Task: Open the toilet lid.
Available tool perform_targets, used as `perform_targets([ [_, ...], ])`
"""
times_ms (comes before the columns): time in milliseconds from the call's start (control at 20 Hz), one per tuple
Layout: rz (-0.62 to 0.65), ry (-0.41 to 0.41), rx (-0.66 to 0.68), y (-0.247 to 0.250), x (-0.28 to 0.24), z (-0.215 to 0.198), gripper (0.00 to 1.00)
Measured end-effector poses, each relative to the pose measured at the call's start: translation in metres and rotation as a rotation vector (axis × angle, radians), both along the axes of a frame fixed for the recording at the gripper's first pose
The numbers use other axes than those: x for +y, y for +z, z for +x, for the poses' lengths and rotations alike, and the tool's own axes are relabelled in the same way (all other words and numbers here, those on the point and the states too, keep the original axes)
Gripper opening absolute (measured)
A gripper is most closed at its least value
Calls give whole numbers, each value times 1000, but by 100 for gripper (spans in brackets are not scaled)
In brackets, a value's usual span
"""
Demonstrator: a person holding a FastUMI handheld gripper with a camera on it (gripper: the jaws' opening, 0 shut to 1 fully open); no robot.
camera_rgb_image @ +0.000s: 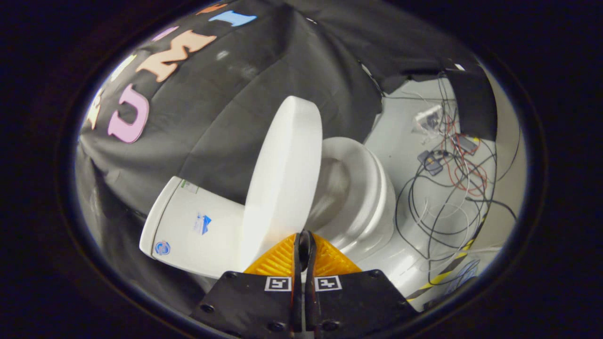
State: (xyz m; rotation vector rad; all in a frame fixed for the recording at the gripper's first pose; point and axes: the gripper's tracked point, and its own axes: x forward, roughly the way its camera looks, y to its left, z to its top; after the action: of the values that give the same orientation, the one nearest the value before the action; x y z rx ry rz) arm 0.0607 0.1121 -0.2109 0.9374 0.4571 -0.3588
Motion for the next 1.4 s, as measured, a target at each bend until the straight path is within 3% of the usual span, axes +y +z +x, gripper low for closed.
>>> perform_targets([
  [150, -56, 30, -65, 28, 5, 8, 2],
  [800, -212, 57, -38, 73, 26, 22, 2],
  [1200, -427, 111, -14, 104, 44, 33, 3],
  [1400, -416, 98, -30, 116, 54, 39, 3],
])
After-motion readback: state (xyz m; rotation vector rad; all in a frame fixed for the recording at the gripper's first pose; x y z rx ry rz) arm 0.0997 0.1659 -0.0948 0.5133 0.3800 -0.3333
